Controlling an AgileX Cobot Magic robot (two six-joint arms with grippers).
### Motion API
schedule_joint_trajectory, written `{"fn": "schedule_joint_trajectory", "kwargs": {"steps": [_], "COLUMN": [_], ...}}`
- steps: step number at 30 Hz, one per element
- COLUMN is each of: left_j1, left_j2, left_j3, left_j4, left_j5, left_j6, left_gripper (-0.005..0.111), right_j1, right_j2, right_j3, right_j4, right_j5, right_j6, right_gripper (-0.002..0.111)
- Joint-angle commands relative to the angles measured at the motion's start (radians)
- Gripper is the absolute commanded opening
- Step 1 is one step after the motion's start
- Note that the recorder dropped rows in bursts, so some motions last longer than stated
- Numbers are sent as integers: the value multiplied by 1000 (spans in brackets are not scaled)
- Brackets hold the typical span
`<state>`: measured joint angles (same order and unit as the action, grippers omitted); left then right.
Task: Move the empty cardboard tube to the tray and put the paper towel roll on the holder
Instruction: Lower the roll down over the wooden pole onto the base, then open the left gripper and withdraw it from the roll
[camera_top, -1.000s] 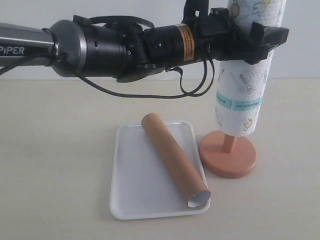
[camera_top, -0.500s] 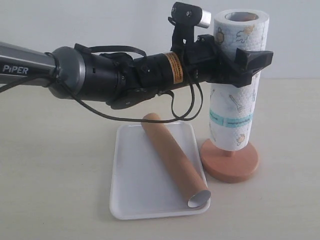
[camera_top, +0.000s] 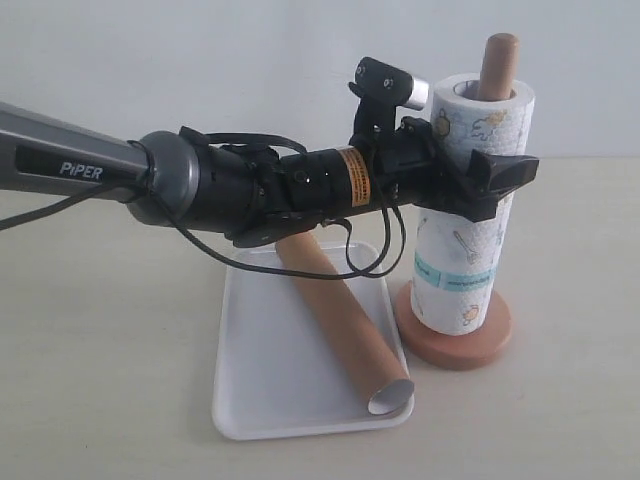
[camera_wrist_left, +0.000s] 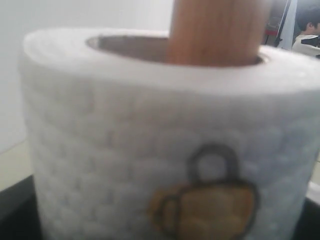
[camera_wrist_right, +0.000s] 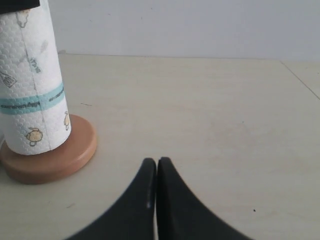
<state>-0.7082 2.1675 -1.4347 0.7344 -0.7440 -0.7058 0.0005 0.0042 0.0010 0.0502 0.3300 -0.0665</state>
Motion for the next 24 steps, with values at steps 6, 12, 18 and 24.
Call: {"fn": "schedule_joint_trajectory", "kwargs": {"steps": [6,12,18,24], "left_j1": [1,1,1,1], "left_j2": [-4,-4,-4,-4], "left_j3": [3,3,3,3], "left_j4": [-9,-9,-12,-12], "left_j5": [-53,-51,-77,-152], "left_j6": [-4,-62,-91,-88], "left_gripper": [4,41,110,110], "right_j1": [2,2,2,2], "right_j2": [-4,-4,-4,-4], "right_j3": [-1,-1,-1,-1], "right_j4": [1,1,1,1], "right_j5": [-14,-8,-8,-8], "right_j6": [0,0,0,0], "right_gripper": [0,0,0,0]}}
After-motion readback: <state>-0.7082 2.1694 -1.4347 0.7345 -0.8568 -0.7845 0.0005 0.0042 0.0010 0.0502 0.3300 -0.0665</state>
